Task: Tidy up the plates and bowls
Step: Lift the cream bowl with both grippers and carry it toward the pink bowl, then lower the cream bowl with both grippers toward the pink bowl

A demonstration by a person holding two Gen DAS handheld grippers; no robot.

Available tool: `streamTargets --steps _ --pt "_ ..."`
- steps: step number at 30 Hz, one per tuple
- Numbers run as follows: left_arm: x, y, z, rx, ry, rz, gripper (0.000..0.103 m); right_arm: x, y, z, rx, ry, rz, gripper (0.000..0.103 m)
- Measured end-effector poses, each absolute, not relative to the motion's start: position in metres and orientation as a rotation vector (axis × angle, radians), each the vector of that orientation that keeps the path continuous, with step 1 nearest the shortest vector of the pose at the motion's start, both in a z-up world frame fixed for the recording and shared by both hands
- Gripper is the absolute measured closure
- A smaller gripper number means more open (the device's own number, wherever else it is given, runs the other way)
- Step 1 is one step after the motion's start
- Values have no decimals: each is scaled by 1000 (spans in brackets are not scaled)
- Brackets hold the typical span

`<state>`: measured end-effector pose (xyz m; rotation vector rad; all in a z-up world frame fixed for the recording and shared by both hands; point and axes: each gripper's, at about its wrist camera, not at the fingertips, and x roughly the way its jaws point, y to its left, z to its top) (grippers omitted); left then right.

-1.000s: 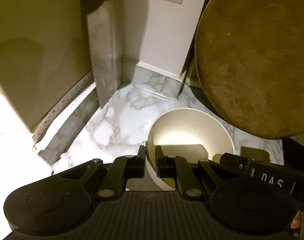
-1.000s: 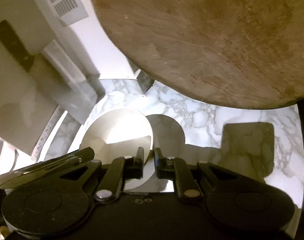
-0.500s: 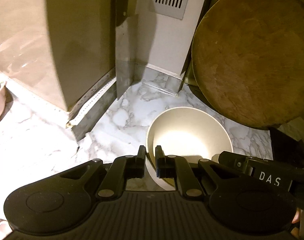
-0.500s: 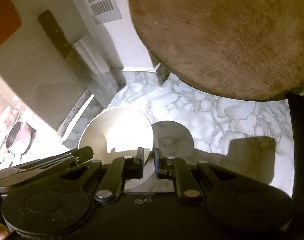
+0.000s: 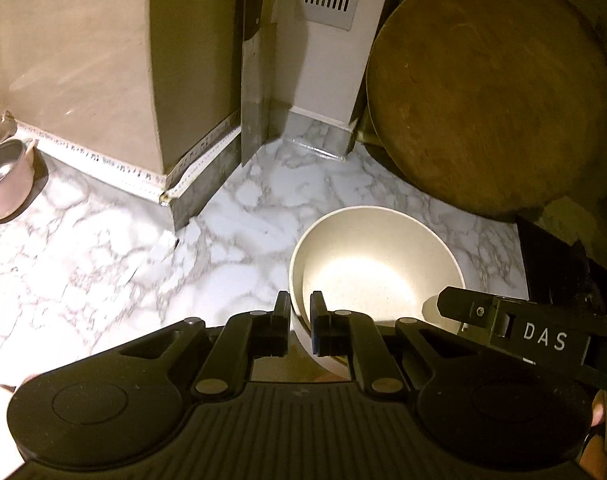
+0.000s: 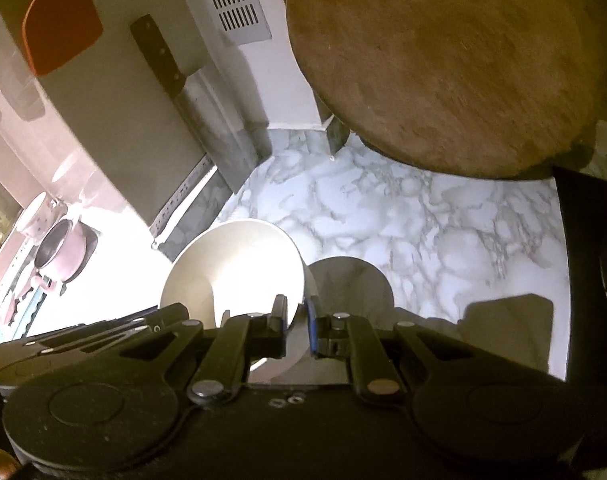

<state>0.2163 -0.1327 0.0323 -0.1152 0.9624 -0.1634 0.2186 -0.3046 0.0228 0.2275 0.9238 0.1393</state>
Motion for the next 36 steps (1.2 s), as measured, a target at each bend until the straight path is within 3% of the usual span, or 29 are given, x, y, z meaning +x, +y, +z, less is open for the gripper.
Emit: streamTargets --steps 36 --pt "148 -130 21 -99 1045 -206 94 136 -304 -10 280 1007 112 94"
